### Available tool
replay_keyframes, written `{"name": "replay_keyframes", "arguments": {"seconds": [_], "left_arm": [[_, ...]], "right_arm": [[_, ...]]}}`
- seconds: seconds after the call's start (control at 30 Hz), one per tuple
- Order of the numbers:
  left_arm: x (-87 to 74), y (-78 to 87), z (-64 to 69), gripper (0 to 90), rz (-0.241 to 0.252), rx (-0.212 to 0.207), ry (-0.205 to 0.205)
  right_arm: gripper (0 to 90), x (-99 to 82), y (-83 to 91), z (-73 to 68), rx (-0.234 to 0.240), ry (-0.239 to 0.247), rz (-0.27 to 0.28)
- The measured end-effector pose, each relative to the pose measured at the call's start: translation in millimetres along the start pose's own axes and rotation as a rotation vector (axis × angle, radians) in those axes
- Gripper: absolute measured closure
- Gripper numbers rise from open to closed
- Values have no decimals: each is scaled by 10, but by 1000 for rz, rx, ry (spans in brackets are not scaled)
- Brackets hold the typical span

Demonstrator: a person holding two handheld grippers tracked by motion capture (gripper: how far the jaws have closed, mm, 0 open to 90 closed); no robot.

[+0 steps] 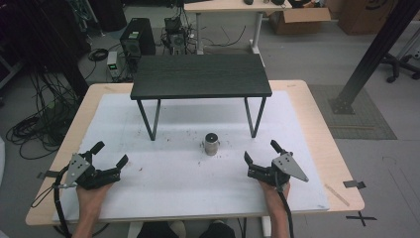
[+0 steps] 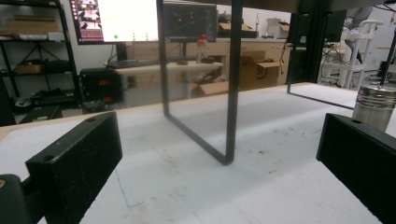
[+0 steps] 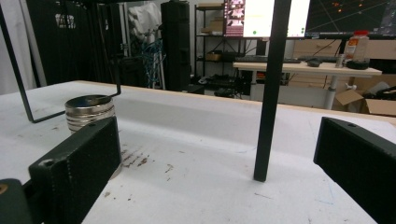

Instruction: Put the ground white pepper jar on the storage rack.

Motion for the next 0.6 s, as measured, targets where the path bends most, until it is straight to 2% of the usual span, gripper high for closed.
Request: {"name": "replay_keyframes", "arguments": {"seconds": [0.43, 0.6], "left_arm": [[0, 1, 0, 8, 1, 0, 0], [0, 0, 0, 8, 1, 0, 0]], "right_arm": [[1, 22, -50, -46, 47, 58, -48], [1, 76, -35, -25, 64, 69, -47]]}}
Point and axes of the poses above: each handheld gripper's, and its own axes: y roughly backward along the jaws, x roughly out of its top, z roughly to its right, the point moved 3 cm from there along -y, roughly forward along the jaws, and after that the axes turned 13 degrees about y, right-handed, at the moved point
